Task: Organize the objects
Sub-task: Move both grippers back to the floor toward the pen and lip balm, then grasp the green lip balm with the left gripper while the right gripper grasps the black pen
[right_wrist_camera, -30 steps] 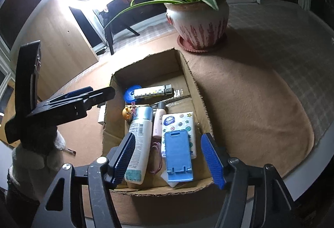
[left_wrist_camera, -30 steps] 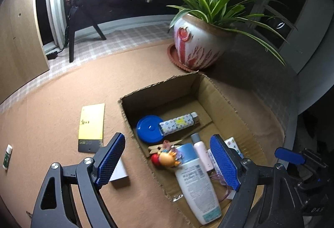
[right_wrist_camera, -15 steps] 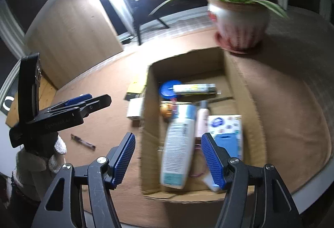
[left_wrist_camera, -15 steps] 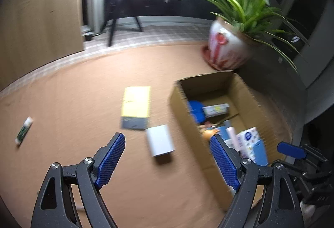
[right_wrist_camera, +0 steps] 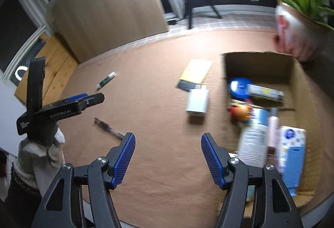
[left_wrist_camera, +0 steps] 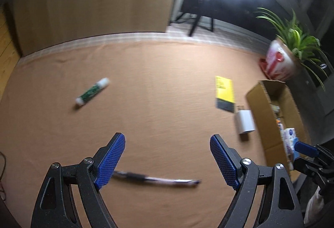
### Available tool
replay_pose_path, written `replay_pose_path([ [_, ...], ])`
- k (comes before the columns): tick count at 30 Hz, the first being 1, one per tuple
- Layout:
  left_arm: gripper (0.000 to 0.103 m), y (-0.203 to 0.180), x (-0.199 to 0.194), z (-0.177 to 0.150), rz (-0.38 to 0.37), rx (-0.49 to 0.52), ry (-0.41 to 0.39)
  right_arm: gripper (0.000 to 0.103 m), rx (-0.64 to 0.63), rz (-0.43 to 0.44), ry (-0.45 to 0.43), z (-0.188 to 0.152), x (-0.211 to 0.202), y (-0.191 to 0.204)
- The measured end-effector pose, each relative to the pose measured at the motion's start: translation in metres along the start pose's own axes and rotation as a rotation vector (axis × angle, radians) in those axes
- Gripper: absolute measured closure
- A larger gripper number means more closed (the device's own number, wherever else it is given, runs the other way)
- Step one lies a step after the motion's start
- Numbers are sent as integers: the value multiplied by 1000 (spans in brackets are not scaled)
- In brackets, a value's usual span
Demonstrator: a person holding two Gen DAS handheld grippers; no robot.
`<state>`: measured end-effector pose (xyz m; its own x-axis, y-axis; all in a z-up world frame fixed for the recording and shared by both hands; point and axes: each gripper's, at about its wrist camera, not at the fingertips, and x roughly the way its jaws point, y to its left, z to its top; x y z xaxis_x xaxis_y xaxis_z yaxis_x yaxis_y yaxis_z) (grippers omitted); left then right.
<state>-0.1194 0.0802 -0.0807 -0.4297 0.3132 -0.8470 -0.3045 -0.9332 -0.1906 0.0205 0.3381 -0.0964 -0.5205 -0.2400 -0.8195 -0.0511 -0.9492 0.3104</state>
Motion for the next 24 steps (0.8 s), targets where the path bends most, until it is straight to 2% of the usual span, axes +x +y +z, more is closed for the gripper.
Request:
replay_pose_path([
  [6, 17, 46, -2, -1, 57, -21, 7, 41, -96, 19, 38, 6, 29, 47],
  [13, 17, 88, 10, 11, 126, 4, 24, 41, -242, 30, 103, 4, 73, 110],
  [19, 17, 106, 27, 32, 157, 60, 28, 41, -354, -3, 165, -2, 117, 150],
  [24, 19, 113, 49, 51, 156, 106, 47, 41, -407, -64, 173, -5, 140, 168],
])
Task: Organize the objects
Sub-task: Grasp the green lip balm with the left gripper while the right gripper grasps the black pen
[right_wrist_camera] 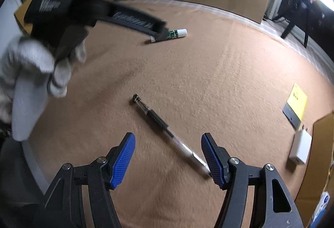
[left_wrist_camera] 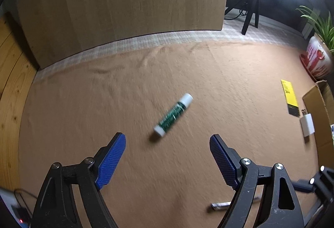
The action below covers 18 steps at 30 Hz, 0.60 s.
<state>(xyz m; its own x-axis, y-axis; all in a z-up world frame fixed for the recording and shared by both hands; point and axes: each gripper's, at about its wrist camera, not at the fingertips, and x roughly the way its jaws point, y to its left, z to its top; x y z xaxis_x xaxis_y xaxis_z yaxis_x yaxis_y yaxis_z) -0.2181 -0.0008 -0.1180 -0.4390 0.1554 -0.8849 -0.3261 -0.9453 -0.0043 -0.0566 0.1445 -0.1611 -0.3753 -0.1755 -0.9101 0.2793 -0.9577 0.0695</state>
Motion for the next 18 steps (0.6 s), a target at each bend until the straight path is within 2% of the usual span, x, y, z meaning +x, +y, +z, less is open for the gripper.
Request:
replay_pose_path([
  [8, 25, -5, 31, 20, -9, 56, 30, 42, -62, -62, 38, 10, 20, 13],
  [10, 25, -6, 37, 22, -10, 64, 37, 54, -73, -76, 53, 11, 23, 16],
  [11, 26, -7, 40, 22, -11, 67, 40, 66, -73, -82, 66, 11, 26, 18],
  [12, 31, -8, 42, 23, -14, 71, 45, 73, -67, -85, 82, 10, 29, 18],
  [13, 35, -8, 45, 23, -17, 72, 54, 74, -55, -72, 78, 10, 28, 17],
  [15, 51, -7, 51, 23, -23, 61, 77, 81, -45, -75, 78, 9, 27, 15],
  [18, 63, -2, 57, 22, -46, 25, 88, 88, -19, -70, 79, 7, 25, 11],
])
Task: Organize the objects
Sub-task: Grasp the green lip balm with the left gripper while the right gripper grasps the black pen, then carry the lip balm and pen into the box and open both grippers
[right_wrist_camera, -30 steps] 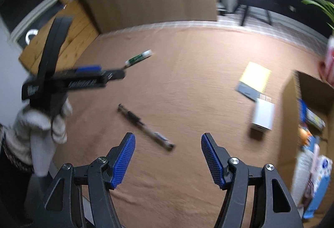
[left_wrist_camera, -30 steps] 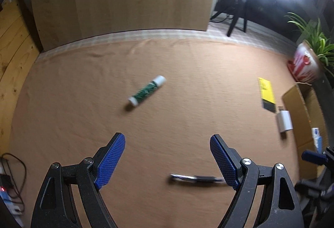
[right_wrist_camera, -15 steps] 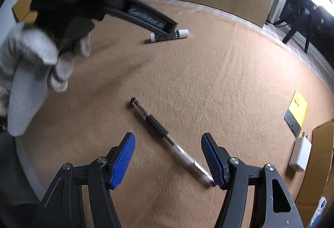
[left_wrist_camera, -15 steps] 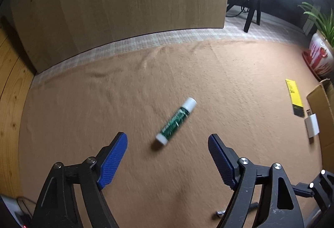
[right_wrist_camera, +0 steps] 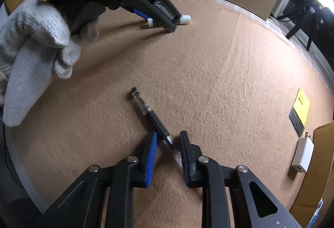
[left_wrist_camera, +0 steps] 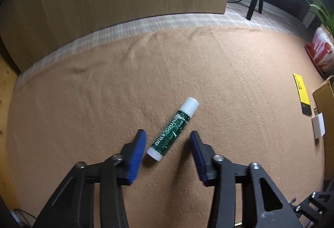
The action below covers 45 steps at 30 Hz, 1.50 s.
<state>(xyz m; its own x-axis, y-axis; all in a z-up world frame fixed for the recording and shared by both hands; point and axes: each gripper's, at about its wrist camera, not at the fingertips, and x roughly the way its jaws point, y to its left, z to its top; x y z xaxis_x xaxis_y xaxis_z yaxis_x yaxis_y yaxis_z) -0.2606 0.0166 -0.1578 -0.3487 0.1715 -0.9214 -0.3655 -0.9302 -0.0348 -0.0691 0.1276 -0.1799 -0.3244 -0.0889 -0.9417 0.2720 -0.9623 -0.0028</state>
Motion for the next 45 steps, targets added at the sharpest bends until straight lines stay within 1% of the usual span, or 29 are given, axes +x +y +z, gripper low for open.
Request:
replay_pose_path([
  [1, 67, 1, 0, 0, -7, -9, -9, 89, 14, 2, 0, -1, -1, -3],
  [3, 86, 2, 0, 2, -24, -27, -6, 93, 34, 5, 0, -3, -2, -6],
  [9, 87, 0, -2, -7, -42, -47, -9, 94, 110, 26, -4, -17, -9, -22],
  [12, 87, -5, -7, -19, -57, -68, -12, 94, 164, 37, -10, -28, -14, -34],
  [15, 87, -14, -15, -39, -79, -83, -18, 94, 235, 57, -21, -42, -21, -45],
  [17, 87, -21, -19, -52, -93, -92, -21, 94, 290, 74, -34, -52, -27, -56],
  [20, 87, -32, -26, -68, -146, -125, -21, 94, 369, 100, -66, -67, -40, -70],
  [23, 87, -44, -32, -81, -186, -160, -22, 94, 396, 91, -100, -81, -58, -80],
  [27, 87, -67, -41, -91, -206, -150, -30, 94, 434, 80, -150, -94, -80, -105],
  [28, 87, -74, -45, -91, -208, -142, -37, 94, 446, 82, -161, -85, -79, -126],
  [29, 87, -82, -49, -90, -210, -132, -44, 94, 459, 80, -175, -88, -85, -132],
  [32, 87, -105, -59, -83, -229, -106, -64, 94, 494, 62, -219, -106, -109, -150],
  [37, 87, -150, -75, -68, -270, -42, -95, 94, 566, 17, -282, -140, -144, -191],
  [40, 87, -179, -80, -60, -296, -12, -103, 94, 615, -21, -306, -160, -158, -219],
  [45, 86, -231, -92, -51, -347, 54, -113, 94, 671, -82, -319, -182, -170, -265],
])
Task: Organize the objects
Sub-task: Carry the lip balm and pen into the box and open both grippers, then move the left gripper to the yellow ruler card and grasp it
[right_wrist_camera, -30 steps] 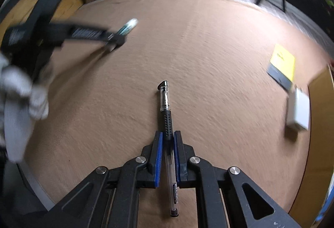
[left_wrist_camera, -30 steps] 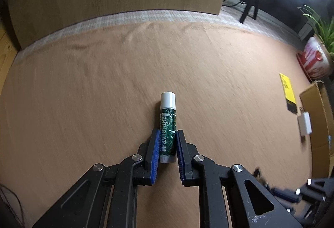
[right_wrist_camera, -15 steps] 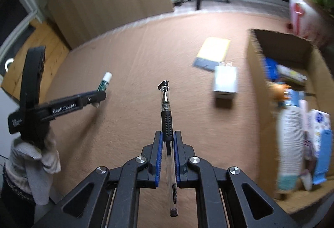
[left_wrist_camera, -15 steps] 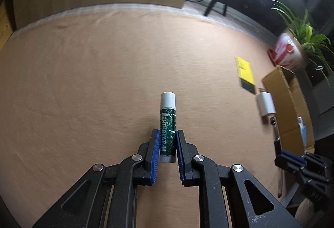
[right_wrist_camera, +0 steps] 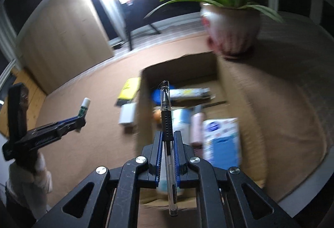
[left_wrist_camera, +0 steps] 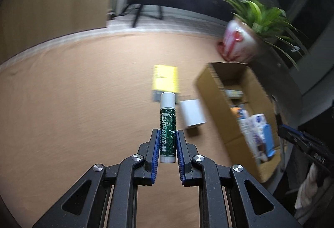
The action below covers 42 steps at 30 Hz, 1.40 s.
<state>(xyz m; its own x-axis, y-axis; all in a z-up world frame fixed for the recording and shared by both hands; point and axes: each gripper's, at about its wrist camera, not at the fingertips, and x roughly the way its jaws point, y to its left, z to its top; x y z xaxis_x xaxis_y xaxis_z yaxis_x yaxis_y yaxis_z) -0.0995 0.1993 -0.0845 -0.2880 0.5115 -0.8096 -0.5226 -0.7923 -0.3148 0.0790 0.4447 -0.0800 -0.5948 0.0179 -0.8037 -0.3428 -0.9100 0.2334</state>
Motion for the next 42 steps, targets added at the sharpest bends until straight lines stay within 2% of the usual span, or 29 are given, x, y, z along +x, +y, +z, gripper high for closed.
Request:
replay_pose_path([
  [7, 86, -76, 23, 20, -84, 74, 2, 94, 11, -18, -14, 15, 9, -28],
  [13, 86, -117, 41, 29, -89, 119, 3, 92, 14, 9, -16, 22, 16, -36],
  [14, 86, -121, 44, 30, -95, 124, 8, 91, 19, 30, -20, 24, 16, -39],
  [15, 85, -125, 47, 30, -109, 134, 17, 79, 23, 45, -14, 25, 17, -42],
  [16, 81, -130, 50, 30, -123, 149, 27, 71, 25, 49, -5, 26, 18, -44],
  [17, 62, -133, 51, 30, -116, 154, 29, 59, 30, 50, -12, 27, 16, -47],
  [18, 47, -134, 50, 29, -106, 158, 15, 54, 31, 49, -23, 27, 13, -48],
  [20, 46, -136, 48, 27, -79, 167, -12, 54, 25, 56, -32, 28, 9, -49],
  [26, 46, -112, 37, 25, -8, 128, -10, 54, 82, 96, -14, 22, -1, -53],
  [33, 46, -48, 16, 22, 50, 94, 10, 54, 181, 121, -20, -8, -21, -40],
  [37, 46, -11, 12, 21, 56, 70, 37, 54, 186, 105, -22, -22, -29, -18],
  [42, 46, 10, 23, 35, 49, 81, 71, 54, 184, 85, -20, -39, -41, 7],
])
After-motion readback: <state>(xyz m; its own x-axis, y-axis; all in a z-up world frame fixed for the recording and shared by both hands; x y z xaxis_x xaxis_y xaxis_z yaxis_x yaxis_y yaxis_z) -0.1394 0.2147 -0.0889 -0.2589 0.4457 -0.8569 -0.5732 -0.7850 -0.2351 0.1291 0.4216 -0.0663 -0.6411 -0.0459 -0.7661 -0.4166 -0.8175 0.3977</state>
